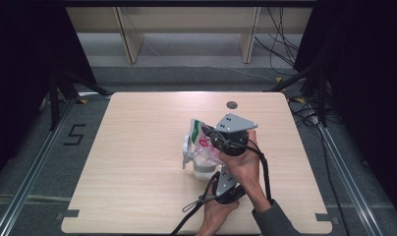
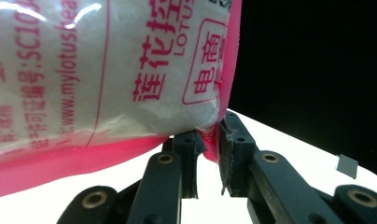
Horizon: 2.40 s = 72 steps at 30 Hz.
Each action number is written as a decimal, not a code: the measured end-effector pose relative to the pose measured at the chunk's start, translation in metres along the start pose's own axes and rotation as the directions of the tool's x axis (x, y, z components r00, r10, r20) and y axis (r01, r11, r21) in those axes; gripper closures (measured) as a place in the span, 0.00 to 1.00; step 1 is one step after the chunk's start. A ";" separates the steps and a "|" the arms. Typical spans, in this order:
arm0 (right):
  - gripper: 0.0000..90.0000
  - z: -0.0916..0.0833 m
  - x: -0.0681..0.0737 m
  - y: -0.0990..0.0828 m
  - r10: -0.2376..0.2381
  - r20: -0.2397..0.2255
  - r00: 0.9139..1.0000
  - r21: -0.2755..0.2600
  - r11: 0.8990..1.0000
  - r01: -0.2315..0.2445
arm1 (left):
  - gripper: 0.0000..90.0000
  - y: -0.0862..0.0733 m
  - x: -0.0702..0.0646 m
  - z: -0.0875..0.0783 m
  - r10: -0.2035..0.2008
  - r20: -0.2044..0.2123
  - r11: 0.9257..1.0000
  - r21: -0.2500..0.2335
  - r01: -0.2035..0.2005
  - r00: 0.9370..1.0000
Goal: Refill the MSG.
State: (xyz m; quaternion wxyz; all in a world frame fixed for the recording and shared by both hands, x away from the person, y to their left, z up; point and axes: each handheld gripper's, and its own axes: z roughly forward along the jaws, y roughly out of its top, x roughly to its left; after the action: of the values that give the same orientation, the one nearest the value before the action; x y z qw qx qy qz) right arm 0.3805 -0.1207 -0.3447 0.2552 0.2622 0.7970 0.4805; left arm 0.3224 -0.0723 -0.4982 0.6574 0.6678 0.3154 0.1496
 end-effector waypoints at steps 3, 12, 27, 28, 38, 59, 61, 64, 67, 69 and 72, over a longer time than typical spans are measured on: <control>0.99 0.001 -0.001 0.000 -0.016 0.010 1.000 -0.014 1.000 0.016 | 0.87 0.000 0.001 0.001 -0.001 0.008 1.000 -0.002 0.001 1.000; 0.99 0.000 -0.001 0.000 -0.015 0.010 1.000 -0.016 1.000 0.015 | 0.87 0.001 0.006 -0.003 0.067 -0.003 0.996 0.056 -0.067 0.998; 0.99 0.000 -0.001 0.000 -0.004 -0.004 1.000 -0.003 1.000 0.004 | 0.87 0.001 0.006 -0.004 0.066 -0.002 0.996 0.058 -0.066 0.998; 0.99 0.000 -0.001 0.000 -0.007 0.002 1.000 -0.006 1.000 0.007 | 0.87 0.001 0.006 -0.003 0.066 0.008 0.996 0.057 -0.067 0.998; 0.99 0.000 -0.001 0.001 -0.012 0.000 1.000 -0.008 1.000 0.012 | 0.87 0.001 0.006 -0.004 0.066 -0.002 0.996 0.058 -0.065 0.998; 0.99 0.002 0.002 0.000 -0.023 -0.008 1.000 0.006 1.000 0.023 | 0.87 0.000 0.001 0.001 -0.008 0.015 1.000 -0.007 0.008 1.000; 0.99 0.002 0.002 0.000 -0.017 -0.007 1.000 0.002 1.000 0.017 | 0.87 0.000 0.002 0.000 -0.007 0.013 1.000 -0.004 0.007 1.000; 0.99 0.002 0.002 0.000 -0.014 -0.007 1.000 0.002 1.000 0.014 | 0.87 0.000 0.001 0.001 -0.004 0.026 1.000 -0.005 0.004 1.000; 0.99 0.003 0.001 0.000 -0.028 0.008 1.000 -0.006 1.000 0.028 | 0.87 0.000 0.002 0.001 -0.007 0.014 1.000 0.000 0.007 1.000; 0.99 0.004 0.002 -0.001 -0.026 0.003 1.000 -0.001 1.000 0.026 | 0.87 0.000 0.002 0.000 -0.010 0.014 1.000 -0.001 0.010 1.000; 0.99 0.004 0.001 -0.001 -0.019 -0.011 1.000 0.009 1.000 0.019 | 0.87 0.000 0.002 0.001 -0.006 0.013 1.000 0.002 0.006 1.000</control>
State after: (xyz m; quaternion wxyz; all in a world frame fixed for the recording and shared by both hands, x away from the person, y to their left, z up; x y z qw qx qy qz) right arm 0.3821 -0.1178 -0.3472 0.2544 0.2532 0.8029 0.4760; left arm 0.3244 -0.0713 -0.4990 0.6594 0.6683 0.3132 0.1430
